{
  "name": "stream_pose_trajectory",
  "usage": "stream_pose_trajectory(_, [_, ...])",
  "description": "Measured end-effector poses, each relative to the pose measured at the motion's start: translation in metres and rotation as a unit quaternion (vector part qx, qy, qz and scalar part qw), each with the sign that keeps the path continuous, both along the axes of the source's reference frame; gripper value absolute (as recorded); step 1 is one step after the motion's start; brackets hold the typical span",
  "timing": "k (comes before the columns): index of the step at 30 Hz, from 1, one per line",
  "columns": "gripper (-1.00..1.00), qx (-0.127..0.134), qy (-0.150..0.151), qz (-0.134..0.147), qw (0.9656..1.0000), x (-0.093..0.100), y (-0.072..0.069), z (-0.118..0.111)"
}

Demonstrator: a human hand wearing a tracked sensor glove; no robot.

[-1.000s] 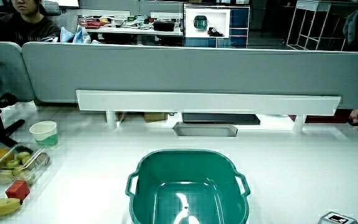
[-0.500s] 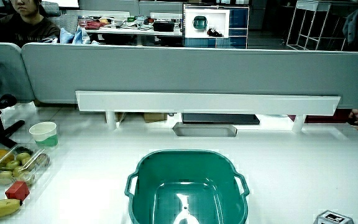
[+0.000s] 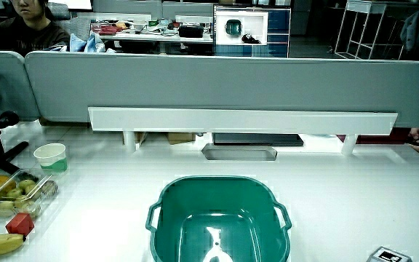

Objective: Pick apple from desk

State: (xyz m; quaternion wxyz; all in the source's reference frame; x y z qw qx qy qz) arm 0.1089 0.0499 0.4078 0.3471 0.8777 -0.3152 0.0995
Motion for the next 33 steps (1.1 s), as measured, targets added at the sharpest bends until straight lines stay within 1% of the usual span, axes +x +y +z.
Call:
stream_pose_trajectory(3, [1.00, -0.001, -0.001, -0.008, 1.0000, -0.002, 0.000, -0.002])
stream_pose_trajectory(4, [1.00, 0.008, -0.001, -0.013, 0.9999, -0.002, 0.001, -0.004])
stream_pose_trajectory(5, [1.00, 0.008, -0.003, -0.007, 0.9999, 0.000, 0.001, -0.002])
stream_pose_trajectory(6, [1.00, 0.002, -0.011, -0.005, 0.9999, 0.001, 0.001, -0.003])
stream_pose_trajectory(9, [1.00, 0.009, -0.028, -0.002, 0.9996, 0.001, -0.002, -0.014])
stream_pose_trajectory(10, [1.00, 0.016, -0.032, -0.004, 0.9994, 0.001, -0.004, -0.018])
stream_pose_trajectory(11, [1.00, 0.024, -0.042, -0.002, 0.9988, 0.000, -0.007, -0.027])
stream_pose_trajectory(12, [1.00, 0.037, -0.036, -0.006, 0.9986, 0.000, -0.009, -0.029])
stream_pose_trajectory(15, [1.00, 0.032, -0.089, 0.010, 0.9955, -0.007, -0.021, -0.062])
stream_pose_trajectory(16, [1.00, 0.037, -0.099, 0.014, 0.9943, -0.008, -0.024, -0.067])
stream_pose_trajectory(18, [1.00, 0.060, -0.097, 0.009, 0.9935, -0.009, -0.030, -0.075])
stream_pose_trajectory(21, [1.00, 0.084, -0.088, 0.003, 0.9925, -0.014, -0.040, -0.084])
stream_pose_trajectory(22, [1.00, 0.086, -0.096, 0.003, 0.9917, -0.017, -0.043, -0.090])
stream_pose_trajectory(23, [1.00, 0.086, -0.095, 0.004, 0.9917, -0.020, -0.046, -0.093])
stream_pose_trajectory(25, [1.00, 0.095, -0.089, 0.000, 0.9915, -0.024, -0.051, -0.094])
stream_pose_trajectory(27, [1.00, 0.103, -0.090, 0.000, 0.9906, -0.027, -0.057, -0.094])
stream_pose_trajectory(28, [1.00, 0.102, -0.097, 0.003, 0.9900, -0.030, -0.060, -0.097])
stream_pose_trajectory(29, [1.00, 0.108, -0.097, 0.002, 0.9894, -0.031, -0.063, -0.095])
stream_pose_trajectory(30, [1.00, 0.106, -0.096, 0.005, 0.9897, -0.033, -0.067, -0.096])
stream_pose_trajectory(32, [1.00, 0.111, -0.091, 0.007, 0.9895, -0.037, -0.074, -0.096])
stream_pose_trajectory(33, [1.00, 0.113, -0.094, 0.009, 0.9890, -0.039, -0.077, -0.097])
